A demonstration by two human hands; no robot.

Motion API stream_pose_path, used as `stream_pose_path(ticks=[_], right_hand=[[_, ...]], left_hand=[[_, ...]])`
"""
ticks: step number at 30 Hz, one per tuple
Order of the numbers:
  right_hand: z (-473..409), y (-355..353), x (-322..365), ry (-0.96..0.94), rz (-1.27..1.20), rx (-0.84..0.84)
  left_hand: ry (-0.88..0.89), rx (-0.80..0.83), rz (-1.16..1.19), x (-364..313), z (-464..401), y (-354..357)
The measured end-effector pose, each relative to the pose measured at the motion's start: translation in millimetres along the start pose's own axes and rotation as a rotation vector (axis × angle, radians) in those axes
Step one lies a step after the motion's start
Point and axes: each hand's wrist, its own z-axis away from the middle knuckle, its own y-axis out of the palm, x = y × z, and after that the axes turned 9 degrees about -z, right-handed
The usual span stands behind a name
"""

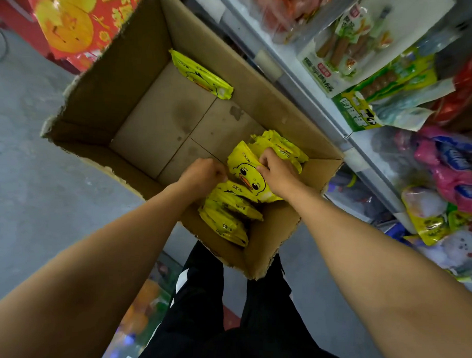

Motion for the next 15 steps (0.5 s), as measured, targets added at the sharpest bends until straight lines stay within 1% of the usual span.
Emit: stream_pose_path(ticks=[3,5,7,11,13,15], right_hand=[[12.1,-23.0,18.3,-0.039,0.005,-0.070],[24.2,-38.4,29.8,-0.057,-0.026,-0.127],[37.7,-53.7,38.4,-0.073,-0.069,-0.197],[63.4,-80.9,45.7,-0.147,-0.111,-0.307],[74.6,-93.2,45.7,-0.202,-0.111,-0.352],[85.4,-105.0,44.0,-0.220,-0.134,-0.360]], left_hand=[[0.027,-0.016,0.043,-3.7,15.7,-21.5],[0.037,-0.058,0.104,-7.4,27.5,-35.2],[0.042,-0.071,0.116,-13.0,40.2,-46.4],[0.030,-0.117,0.105,-28.8,68.8,-59.8],[0.011,-0.153,0.127,-35.7,82.5,-64.4],[-0.006,-0.159,0.190,-39.9,94.3,-68.9]])
